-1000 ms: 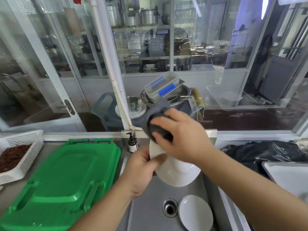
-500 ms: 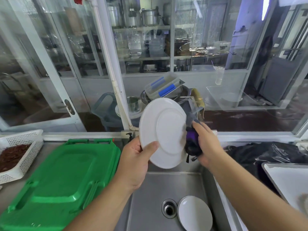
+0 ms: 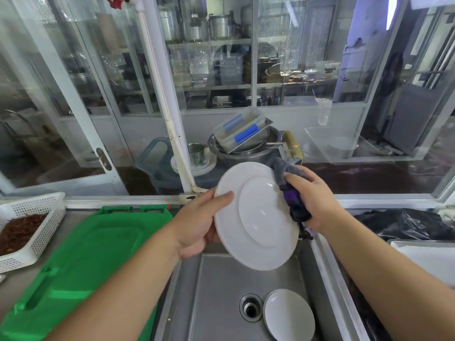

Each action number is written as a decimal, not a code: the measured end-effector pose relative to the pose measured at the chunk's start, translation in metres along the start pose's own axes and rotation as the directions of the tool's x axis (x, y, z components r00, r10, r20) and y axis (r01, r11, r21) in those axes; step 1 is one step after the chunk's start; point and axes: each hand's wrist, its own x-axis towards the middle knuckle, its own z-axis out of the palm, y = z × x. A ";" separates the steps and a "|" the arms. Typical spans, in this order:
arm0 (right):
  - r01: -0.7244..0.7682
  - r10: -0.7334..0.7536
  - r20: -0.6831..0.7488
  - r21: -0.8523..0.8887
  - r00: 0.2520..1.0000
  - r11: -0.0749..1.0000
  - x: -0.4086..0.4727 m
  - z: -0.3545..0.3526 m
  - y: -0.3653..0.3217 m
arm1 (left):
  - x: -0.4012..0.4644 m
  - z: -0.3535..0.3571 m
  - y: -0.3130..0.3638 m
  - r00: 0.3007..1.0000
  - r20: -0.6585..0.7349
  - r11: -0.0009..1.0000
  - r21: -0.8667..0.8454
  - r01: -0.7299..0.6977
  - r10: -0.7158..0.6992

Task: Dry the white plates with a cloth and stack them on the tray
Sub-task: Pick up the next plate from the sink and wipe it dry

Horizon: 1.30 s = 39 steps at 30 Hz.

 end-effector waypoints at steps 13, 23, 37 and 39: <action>-0.105 0.118 -0.117 0.110 0.986 0.988 0.002 0.009 0.007 | 0.000 0.018 -0.009 0.942 -0.135 0.950 0.101 -0.296 0.307; -0.210 0.294 -0.101 0.489 0.950 0.847 -0.025 0.034 0.037 | 0.002 0.031 -0.034 0.881 -0.225 0.909 0.066 -0.413 0.416; 0.075 -0.075 0.002 0.048 0.997 0.996 -0.018 0.010 -0.020 | -0.018 0.006 0.008 0.975 -0.192 0.989 -0.076 -0.126 0.110; 0.062 -0.062 -0.003 0.026 0.998 0.998 -0.018 0.012 -0.025 | -0.020 0.007 0.005 0.962 -0.226 0.985 -0.050 -0.168 0.152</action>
